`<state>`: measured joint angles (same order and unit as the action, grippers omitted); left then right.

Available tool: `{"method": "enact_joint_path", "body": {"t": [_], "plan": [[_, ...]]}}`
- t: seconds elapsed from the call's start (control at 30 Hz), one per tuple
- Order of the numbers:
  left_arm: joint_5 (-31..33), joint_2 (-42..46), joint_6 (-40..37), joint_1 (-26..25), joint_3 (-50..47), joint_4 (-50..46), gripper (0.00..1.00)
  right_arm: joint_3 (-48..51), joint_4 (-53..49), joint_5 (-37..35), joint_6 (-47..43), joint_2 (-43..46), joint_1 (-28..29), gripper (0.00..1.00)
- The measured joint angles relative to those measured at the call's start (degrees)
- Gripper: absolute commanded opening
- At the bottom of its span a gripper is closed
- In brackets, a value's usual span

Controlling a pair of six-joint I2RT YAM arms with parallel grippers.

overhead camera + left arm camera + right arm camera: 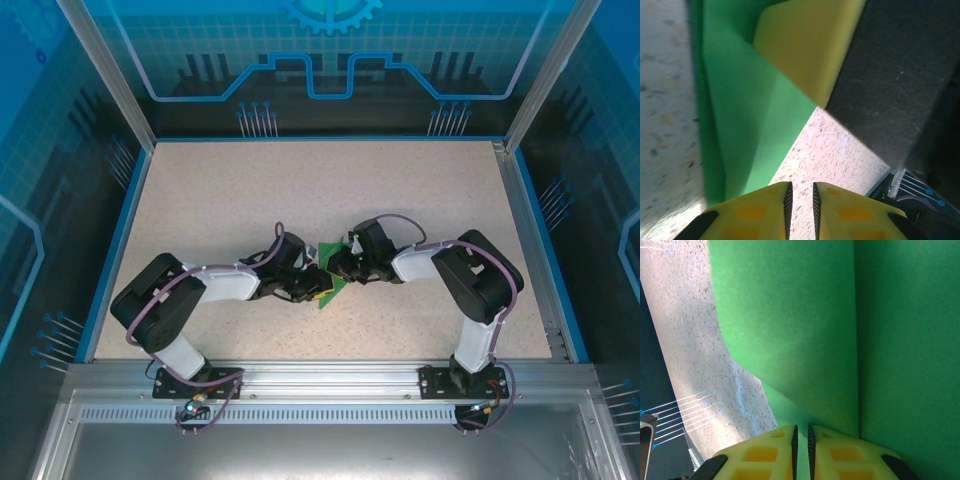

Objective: Fold a paper plane with a square sheet of paper (pick it up from the middle)
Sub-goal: Fourth fold the wing at the center of the table.

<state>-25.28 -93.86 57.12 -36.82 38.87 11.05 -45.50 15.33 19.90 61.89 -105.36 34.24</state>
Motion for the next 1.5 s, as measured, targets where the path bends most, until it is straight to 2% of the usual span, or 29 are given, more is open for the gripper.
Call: {"method": "enact_joint_path", "body": {"t": [0.17,0.27,0.5,1.03,1.33,1.5], "plan": [[1.55,-2.19,-0.07,-0.22,0.85,-1.44,0.18,-0.11,-0.15,0.04,-0.07,0.02,-0.04,0.18],[3.08,-3.78,-0.2,-0.22,0.85,-3.19,0.13,-0.33,-0.52,0.11,-0.48,0.02,-0.04,0.18],[3.26,-3.98,-0.46,-0.37,0.28,-2.29,0.07,-2.03,-3.89,0.33,-3.3,0.02,-0.26,0.18],[3.43,-3.96,-3.52,-0.59,-0.02,-1.51,0.05,-4.52,-15.78,1.14,-13.27,4.31,-2.71,0.18],[3.43,-3.96,-3.56,-0.59,-0.02,-1.51,0.03,-2.75,-16.37,1.2,-15.82,11.3,-4.68,0.12],[3.41,-3.96,-3.65,-0.59,-0.02,-1.53,0.02,-2.25,-15.28,3.06,-16.13,10.8,-4.5,0.1]]}}
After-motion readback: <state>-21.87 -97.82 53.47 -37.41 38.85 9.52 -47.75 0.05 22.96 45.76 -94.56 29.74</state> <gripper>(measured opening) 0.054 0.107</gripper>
